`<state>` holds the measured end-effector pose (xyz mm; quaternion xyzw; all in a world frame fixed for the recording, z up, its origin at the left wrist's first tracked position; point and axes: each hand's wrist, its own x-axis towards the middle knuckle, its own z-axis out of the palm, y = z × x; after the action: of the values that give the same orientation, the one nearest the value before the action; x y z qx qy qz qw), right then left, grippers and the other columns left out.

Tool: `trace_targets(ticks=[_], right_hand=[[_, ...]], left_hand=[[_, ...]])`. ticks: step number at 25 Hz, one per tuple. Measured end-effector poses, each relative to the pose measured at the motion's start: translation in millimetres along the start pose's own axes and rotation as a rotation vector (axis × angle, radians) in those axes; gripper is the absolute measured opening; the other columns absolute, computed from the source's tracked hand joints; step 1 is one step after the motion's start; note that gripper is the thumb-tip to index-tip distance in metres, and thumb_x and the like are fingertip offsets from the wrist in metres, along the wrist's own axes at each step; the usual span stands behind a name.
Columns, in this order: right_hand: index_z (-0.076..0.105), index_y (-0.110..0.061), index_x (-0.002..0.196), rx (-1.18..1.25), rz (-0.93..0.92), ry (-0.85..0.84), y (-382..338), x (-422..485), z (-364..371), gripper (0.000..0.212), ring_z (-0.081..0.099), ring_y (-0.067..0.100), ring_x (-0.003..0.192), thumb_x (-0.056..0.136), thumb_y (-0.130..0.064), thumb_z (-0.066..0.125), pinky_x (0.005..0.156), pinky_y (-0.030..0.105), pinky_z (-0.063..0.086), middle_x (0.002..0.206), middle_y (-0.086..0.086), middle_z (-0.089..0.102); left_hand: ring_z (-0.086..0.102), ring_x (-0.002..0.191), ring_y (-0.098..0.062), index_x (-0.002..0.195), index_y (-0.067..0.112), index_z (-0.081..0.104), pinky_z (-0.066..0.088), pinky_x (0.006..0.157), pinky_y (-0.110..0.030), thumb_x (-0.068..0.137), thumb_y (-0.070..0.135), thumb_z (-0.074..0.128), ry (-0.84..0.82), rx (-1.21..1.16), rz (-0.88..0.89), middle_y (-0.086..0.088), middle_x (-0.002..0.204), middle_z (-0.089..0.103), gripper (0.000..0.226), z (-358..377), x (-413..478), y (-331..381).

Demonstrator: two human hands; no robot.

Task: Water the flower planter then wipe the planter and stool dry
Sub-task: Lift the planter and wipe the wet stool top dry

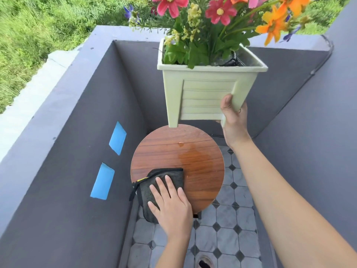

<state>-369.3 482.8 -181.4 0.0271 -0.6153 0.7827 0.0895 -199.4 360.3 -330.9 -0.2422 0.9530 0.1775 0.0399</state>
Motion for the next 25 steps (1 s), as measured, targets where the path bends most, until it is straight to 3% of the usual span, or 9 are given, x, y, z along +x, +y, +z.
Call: trace_targets(ticks=[6, 9, 11, 14, 18, 19, 21, 23, 25], right_hand=[[0.052, -0.024, 0.094, -0.025, 0.029, 0.005, -5.6, 2.3, -8.9, 0.060, 0.055, 0.011, 0.089, 0.061, -0.069, 0.072, 0.100, 0.062, 0.042, 0.080, -0.020, 0.059], [0.047, -0.025, 0.086, -0.031, 0.028, 0.012, -6.3, 4.0, -15.0, 0.057, 0.052, 0.001, 0.074, 0.060, -0.070, 0.071, 0.090, 0.044, 0.043, 0.069, -0.023, 0.056], [0.048, -0.026, 0.087, -0.028, 0.024, 0.027, -8.7, 3.5, -16.6, 0.058, 0.052, -0.001, 0.074, 0.058, -0.072, 0.070, 0.088, 0.043, 0.044, 0.069, -0.024, 0.057], [0.048, -0.026, 0.086, -0.052, -0.001, 0.039, -11.1, 3.6, -19.7, 0.058, 0.052, -0.001, 0.074, 0.058, -0.072, 0.071, 0.088, 0.043, 0.045, 0.068, -0.024, 0.056], [0.052, -0.033, 0.092, -0.093, 0.015, 0.066, -17.3, -1.9, -18.2, 0.066, 0.058, 0.004, 0.092, 0.048, -0.078, 0.070, 0.088, 0.052, 0.053, 0.082, -0.024, 0.062], [0.054, -0.037, 0.093, -0.086, 0.024, 0.074, -18.9, -3.2, -17.5, 0.066, 0.059, 0.002, 0.095, 0.045, -0.079, 0.069, 0.086, 0.049, 0.054, 0.086, -0.025, 0.063], [0.056, -0.040, 0.090, -0.078, 0.020, 0.084, -23.0, -4.8, -18.6, 0.061, 0.060, -0.001, 0.092, 0.045, -0.079, 0.069, 0.083, 0.043, 0.056, 0.085, -0.026, 0.064], [0.052, -0.034, 0.087, -0.106, -0.013, 0.084, -27.2, -5.5, -22.3, 0.060, 0.058, -0.004, 0.081, 0.049, -0.077, 0.070, 0.074, 0.031, 0.055, 0.075, -0.026, 0.062], [0.053, -0.034, 0.088, -0.108, -0.024, 0.094, -30.7, -6.1, -25.6, 0.060, 0.059, -0.005, 0.082, 0.050, -0.077, 0.069, 0.073, 0.029, 0.056, 0.076, -0.028, 0.064]], left_hand=[[-0.001, 0.147, -0.026, 0.144, 0.014, 0.034, 0.021, 0.101, -0.056, 0.086, 0.072, 0.018, -0.058, 0.025, 0.124, -0.010, 0.151, 0.034, 0.083, 13.1, -39.8, 15.2], [-0.011, 0.146, -0.027, 0.151, 0.017, 0.012, 0.024, 0.100, -0.056, 0.081, 0.047, 0.047, -0.059, 0.104, 0.251, -0.009, 0.158, 0.014, 0.084, 24.0, -45.4, 7.8], [-0.010, 0.146, -0.029, 0.151, 0.017, 0.002, 0.024, 0.100, -0.056, 0.072, 0.026, 0.054, -0.084, 0.097, 0.317, -0.008, 0.160, 0.003, 0.095, 30.0, -49.9, 4.5], [-0.013, 0.146, -0.024, 0.150, 0.019, -0.006, 0.010, 0.108, -0.053, 0.062, 0.021, 0.041, -0.297, 0.020, 0.380, -0.006, 0.158, 0.012, 0.100, 29.8, -72.3, 8.1], [-0.016, 0.144, -0.014, 0.134, 0.049, -0.027, 0.013, 0.115, -0.047, 0.076, 0.018, 0.023, -0.475, -0.398, 0.304, 0.029, 0.148, -0.029, 0.083, 4.3, -82.2, 54.7], [-0.010, 0.144, -0.011, 0.133, 0.050, -0.017, 0.009, 0.117, -0.043, 0.087, 0.012, 0.023, -0.609, -0.601, 0.232, 0.026, 0.149, -0.022, 0.072, -8.0, -84.4, 65.8], [0.019, 0.141, -0.006, 0.133, 0.038, 0.027, 0.015, 0.118, -0.034, 0.095, -0.006, 0.031, -0.817, -1.142, -0.020, 0.004, 0.157, 0.016, 0.059, -35.6, -86.0, 83.3], [0.050, 0.126, -0.018, 0.119, 0.021, 0.061, 0.035, 0.110, -0.035, 0.091, -0.011, 0.030, -0.908, -1.569, -0.325, -0.009, 0.136, 0.055, 0.052, -61.3, -71.0, 89.2], [0.061, 0.107, -0.030, 0.108, 0.010, 0.069, 0.047, 0.094, -0.041, 0.084, -0.006, 0.032, -0.933, -1.731, -0.463, -0.017, 0.116, 0.067, 0.047, -74.5, -44.5, 81.5]])
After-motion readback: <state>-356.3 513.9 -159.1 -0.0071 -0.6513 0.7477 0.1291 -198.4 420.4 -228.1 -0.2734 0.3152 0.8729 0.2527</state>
